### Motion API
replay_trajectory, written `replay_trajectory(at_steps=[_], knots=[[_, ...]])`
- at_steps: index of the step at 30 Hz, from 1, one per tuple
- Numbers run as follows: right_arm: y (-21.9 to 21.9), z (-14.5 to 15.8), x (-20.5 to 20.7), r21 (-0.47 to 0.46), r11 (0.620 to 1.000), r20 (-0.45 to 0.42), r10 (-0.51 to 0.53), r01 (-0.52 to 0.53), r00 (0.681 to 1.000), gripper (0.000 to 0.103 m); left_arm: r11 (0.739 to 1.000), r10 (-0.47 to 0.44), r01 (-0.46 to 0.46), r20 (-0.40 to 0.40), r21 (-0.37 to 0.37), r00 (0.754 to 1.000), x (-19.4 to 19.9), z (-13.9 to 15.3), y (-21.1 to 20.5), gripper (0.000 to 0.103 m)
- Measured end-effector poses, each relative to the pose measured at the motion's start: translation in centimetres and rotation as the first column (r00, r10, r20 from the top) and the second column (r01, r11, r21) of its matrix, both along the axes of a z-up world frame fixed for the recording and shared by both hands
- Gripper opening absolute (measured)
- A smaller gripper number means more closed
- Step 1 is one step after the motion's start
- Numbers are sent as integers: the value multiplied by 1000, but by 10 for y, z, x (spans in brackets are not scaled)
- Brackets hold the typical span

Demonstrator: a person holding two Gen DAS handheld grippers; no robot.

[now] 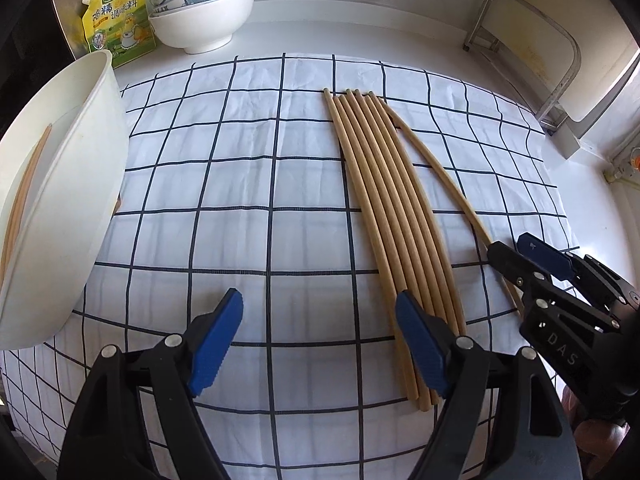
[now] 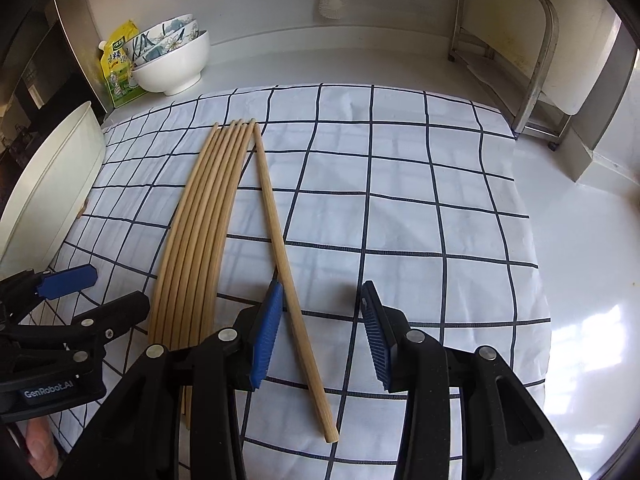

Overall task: Organize utensils
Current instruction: 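Lower the open right tool over the chopstick row and separate one chopstick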

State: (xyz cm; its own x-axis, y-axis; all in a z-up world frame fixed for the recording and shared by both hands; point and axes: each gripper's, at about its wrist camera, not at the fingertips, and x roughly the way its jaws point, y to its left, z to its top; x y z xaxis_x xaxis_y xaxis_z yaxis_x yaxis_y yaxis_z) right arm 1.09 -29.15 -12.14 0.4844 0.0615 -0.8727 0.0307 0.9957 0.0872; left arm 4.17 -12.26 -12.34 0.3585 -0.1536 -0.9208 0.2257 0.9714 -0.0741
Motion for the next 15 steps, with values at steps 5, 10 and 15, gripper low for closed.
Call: replay_trajectory(at_steps=[5,10,15], knots=[[-5,2,-3,7,1000,12,-14,14,1000,41,999,-13,13,18,32,1000,1,-1,-8,78],[-5,3,-3,10,1000,15,-15,15,1000,41,994,-7,5,17,110,1000,2,-5,-11,79],[-1,3,-2,8,1000,14,-1,1,1000,41,994,6,-8,19,112,1000,1,-4,-4,79]])
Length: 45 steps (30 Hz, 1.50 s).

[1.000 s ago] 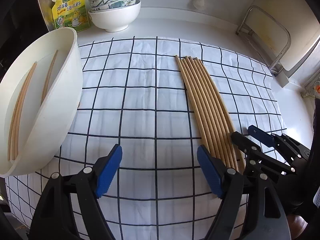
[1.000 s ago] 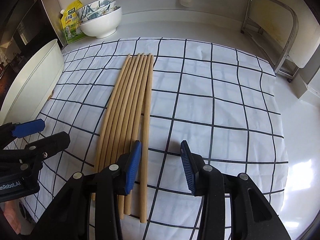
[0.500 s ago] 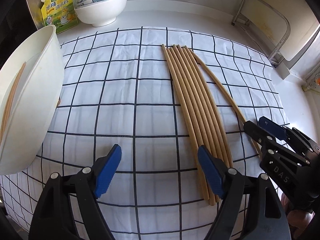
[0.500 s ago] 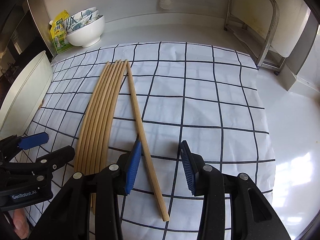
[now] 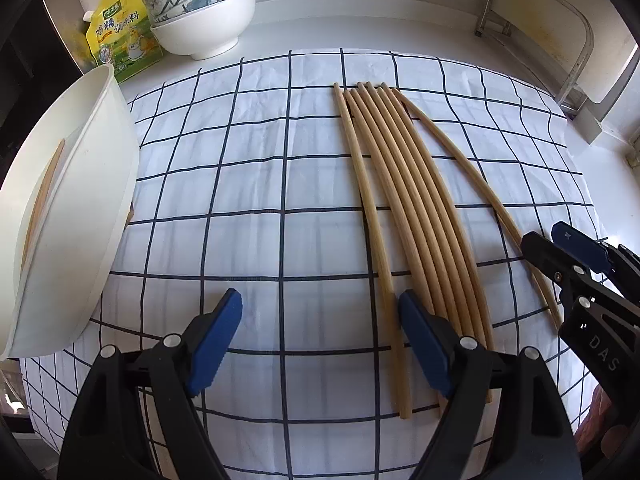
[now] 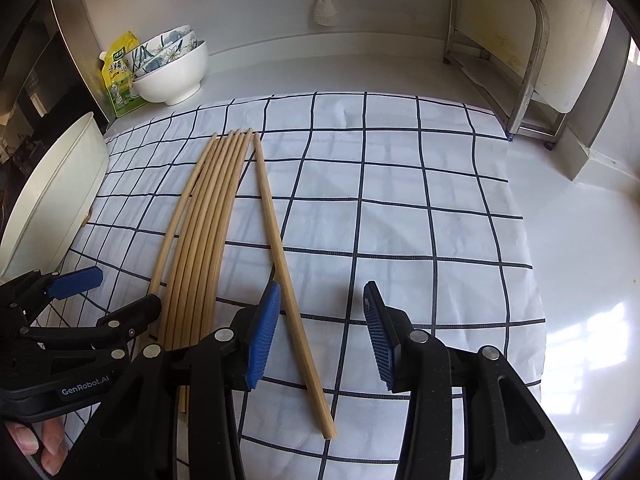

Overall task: Organize utensils
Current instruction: 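Lower the open right tool over the chopstick row and separate one chopstick, then close the right tool on the separated chopstick and lift it, then carry the chopstick into the white basin and open the right tool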

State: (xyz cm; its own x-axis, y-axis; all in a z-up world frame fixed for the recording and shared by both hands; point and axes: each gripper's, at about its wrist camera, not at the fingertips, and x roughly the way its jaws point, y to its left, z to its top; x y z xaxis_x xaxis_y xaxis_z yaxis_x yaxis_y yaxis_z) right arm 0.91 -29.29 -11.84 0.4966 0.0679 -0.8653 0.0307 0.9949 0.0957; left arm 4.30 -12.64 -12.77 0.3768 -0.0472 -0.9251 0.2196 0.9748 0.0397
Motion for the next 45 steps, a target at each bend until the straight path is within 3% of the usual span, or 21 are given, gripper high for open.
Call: replay_trajectory(at_steps=[9,18,21,25,28,29,36,45], knots=[[9,-4,9,-25,999,-11,41,-41,999,42,999,42,-42,-4,-2,999,8,-1,24,80],[15,-8,19,-86,994,1,64,-64,998,41,999,52,-52,22,-2,998,36,-2,14,80],[19,-8,22,-93,992,7,82,-81,997,41,999,33,-33,41,-4,999,40,1,6,63],[24,-7,22,-90,990,13,114,-112,993,22,1000,13,-12,40,-24,999,40,2,0,49],[23,-6,25,-58,991,-2,122,-122,992,8,999,-16,17,23,-46,1000,38,3,-6,25],[22,-6,27,-44,992,-6,122,-122,992,7,998,-29,30,13,-54,999,37,4,-7,10],[15,3,22,44,997,-27,70,-68,997,6,993,-40,35,-45,-113,998,30,10,0,7],[36,51,18,90,994,24,63,-65,998,6,987,-43,43,5,-156,999,17,58,37,7]])
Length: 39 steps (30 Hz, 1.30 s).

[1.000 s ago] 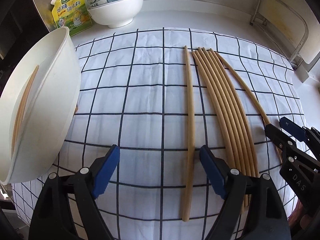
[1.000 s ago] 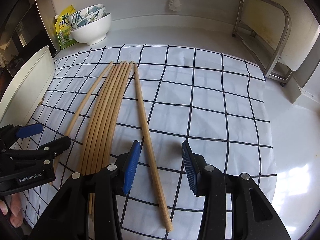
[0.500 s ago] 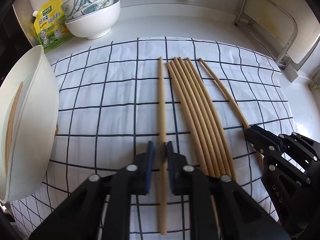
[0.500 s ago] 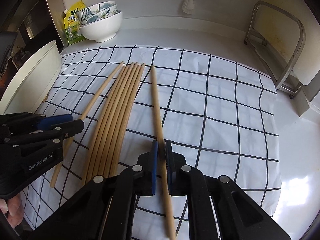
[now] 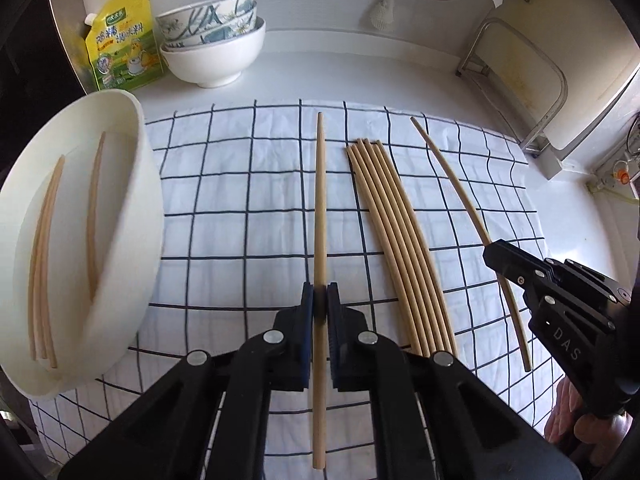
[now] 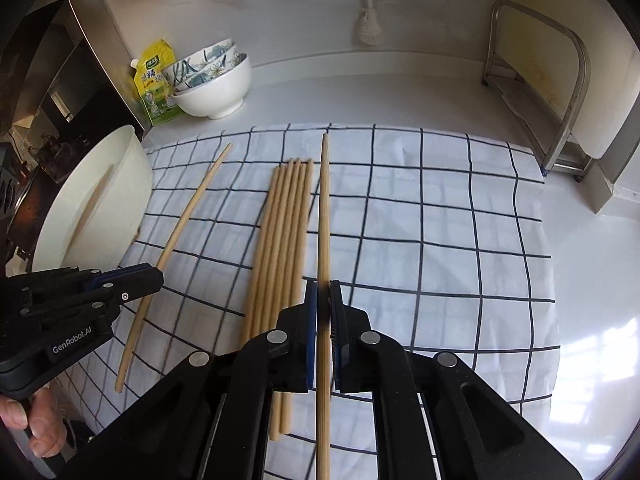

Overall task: Organize utensils
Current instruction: 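Carry the chopstick into the white basin and open the right tool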

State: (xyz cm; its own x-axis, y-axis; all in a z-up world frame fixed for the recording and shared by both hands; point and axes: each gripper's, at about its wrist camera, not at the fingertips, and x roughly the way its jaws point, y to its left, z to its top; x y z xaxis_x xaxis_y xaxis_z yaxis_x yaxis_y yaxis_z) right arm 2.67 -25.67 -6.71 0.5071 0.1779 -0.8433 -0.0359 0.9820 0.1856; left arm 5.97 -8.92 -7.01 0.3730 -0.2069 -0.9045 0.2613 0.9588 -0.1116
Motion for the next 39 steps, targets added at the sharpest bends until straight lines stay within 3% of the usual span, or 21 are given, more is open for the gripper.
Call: replay_trajectory(at_steps=[8,16,22,27,37,39], knots=[[74,54,23,22,995,102,96,-99,990,6,996,74,-70,93,-46,993,16,53,68,7],[183,62,63,35,971,110,233,-238,966,6,981,193,-189,133,-42,972,42,73,166,7],[252,36,90,52,955,46,290,-292,956,6,965,260,-261,106,-11,960,59,50,225,7],[286,14,100,49,954,-12,297,-296,955,6,962,272,-273,51,6,961,68,24,249,7],[298,-4,110,34,966,-66,259,-258,964,6,967,256,-256,-3,14,967,76,0,261,8],[296,-3,111,34,969,-66,247,-245,967,7,967,255,-255,-5,11,967,76,-1,262,18]])
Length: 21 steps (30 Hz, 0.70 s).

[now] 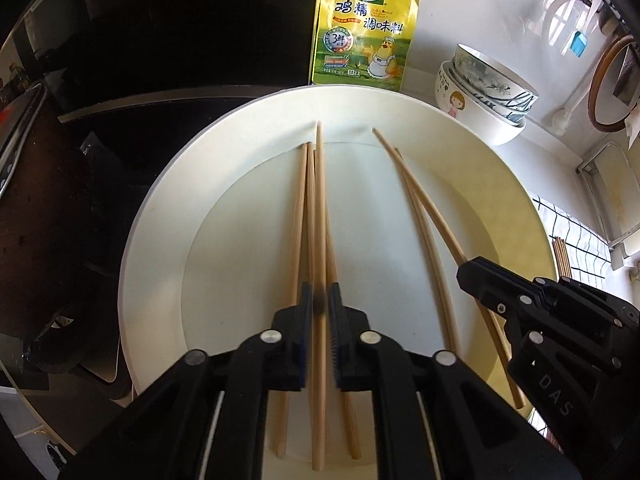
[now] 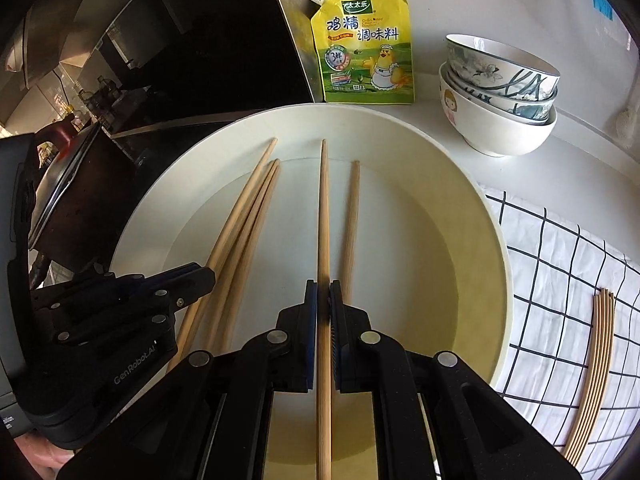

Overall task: Organize utensils
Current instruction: 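Carry the chopstick into the white basin and open the right tool, then withdraw the right tool from the basin back over the chopstick row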

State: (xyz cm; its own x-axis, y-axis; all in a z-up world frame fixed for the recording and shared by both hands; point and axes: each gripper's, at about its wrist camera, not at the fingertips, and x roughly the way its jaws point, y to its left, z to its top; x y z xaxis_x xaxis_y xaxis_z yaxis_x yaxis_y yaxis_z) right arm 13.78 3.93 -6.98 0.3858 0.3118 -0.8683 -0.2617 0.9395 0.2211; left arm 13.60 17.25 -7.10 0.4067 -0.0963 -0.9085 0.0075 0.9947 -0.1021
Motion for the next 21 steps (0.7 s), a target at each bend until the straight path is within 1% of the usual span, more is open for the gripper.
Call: replay_trajectory(at_steps=[1,2,3,6,12,16,18,19,20,21], knots=[[-1,1,0,-4,1000,5,-8,8,1000,11,1000,0,0,3,0,1000,0,0,0,22],[-2,2,-1,-8,1000,12,-12,12,1000,11,1000,0,0,6,1,1000,-1,1,1,28],[-2,3,-1,-12,1000,16,-14,14,1000,11,1000,1,-1,9,1,1000,-1,1,2,31],[-6,6,-4,-15,1000,22,-23,24,999,11,1000,10,-10,19,3,1000,-3,5,5,36],[-13,11,-12,-10,999,20,-31,31,999,11,1000,21,-21,24,1,999,-10,9,7,41],[-18,18,-21,-8,1000,39,-27,27,999,12,1000,25,-25,28,9,999,-19,13,4,42],[-22,23,-26,-7,1000,55,-30,30,998,17,999,36,-36,31,10,999,-23,16,4,51],[-24,26,-28,-4,999,62,-34,34,998,22,999,41,-41,36,6,999,-25,17,4,52],[-27,28,-31,-1,999,67,-36,36,997,25,999,45,-45,42,5,998,-27,19,3,53],[-30,31,-33,0,999,72,-38,38,997,25,999,46,-47,47,4,998,-29,21,2,54]])
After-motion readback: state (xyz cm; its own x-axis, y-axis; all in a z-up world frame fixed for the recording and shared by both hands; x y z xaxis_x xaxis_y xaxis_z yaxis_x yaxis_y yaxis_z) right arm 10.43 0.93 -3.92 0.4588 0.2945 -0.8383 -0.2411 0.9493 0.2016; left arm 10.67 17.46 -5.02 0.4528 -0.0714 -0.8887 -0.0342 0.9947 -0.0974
